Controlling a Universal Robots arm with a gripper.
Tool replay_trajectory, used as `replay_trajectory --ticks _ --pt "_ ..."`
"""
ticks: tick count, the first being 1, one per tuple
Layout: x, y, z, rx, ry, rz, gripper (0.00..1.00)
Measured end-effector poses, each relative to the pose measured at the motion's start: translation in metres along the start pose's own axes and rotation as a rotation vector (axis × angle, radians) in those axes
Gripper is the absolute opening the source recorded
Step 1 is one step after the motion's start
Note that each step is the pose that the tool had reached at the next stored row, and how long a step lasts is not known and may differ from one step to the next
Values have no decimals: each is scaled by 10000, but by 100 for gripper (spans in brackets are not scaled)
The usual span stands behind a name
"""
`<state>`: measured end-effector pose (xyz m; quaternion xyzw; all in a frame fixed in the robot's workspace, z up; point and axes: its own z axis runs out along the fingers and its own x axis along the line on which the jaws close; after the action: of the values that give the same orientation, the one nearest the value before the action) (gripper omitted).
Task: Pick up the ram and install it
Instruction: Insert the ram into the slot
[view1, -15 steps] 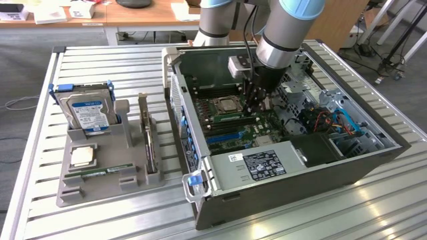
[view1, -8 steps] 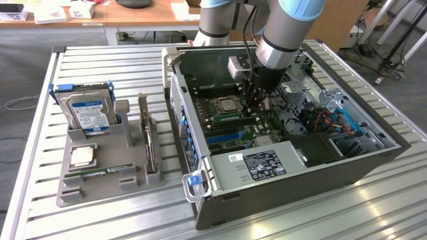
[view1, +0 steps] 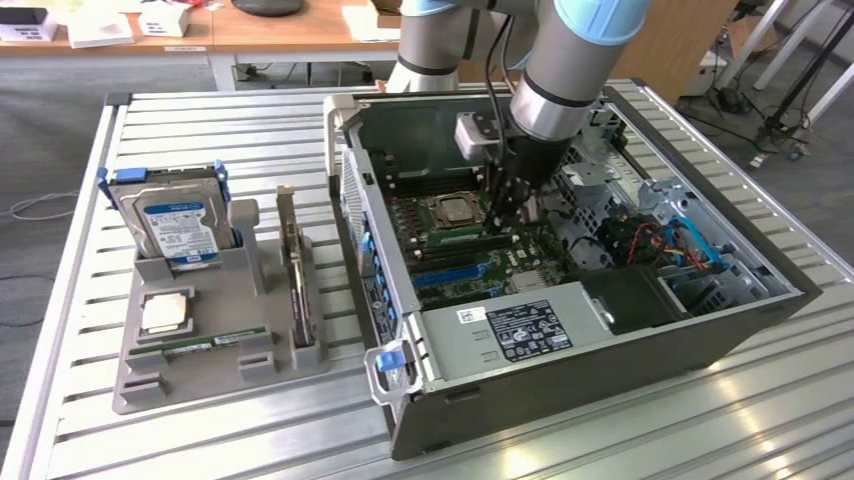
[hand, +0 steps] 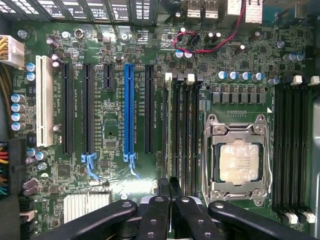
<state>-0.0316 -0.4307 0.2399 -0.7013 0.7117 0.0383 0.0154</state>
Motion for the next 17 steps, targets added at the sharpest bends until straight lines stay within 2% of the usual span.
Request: replay_trajectory --ticks 17 --pt "4 -2 53 -1 0 0 12"
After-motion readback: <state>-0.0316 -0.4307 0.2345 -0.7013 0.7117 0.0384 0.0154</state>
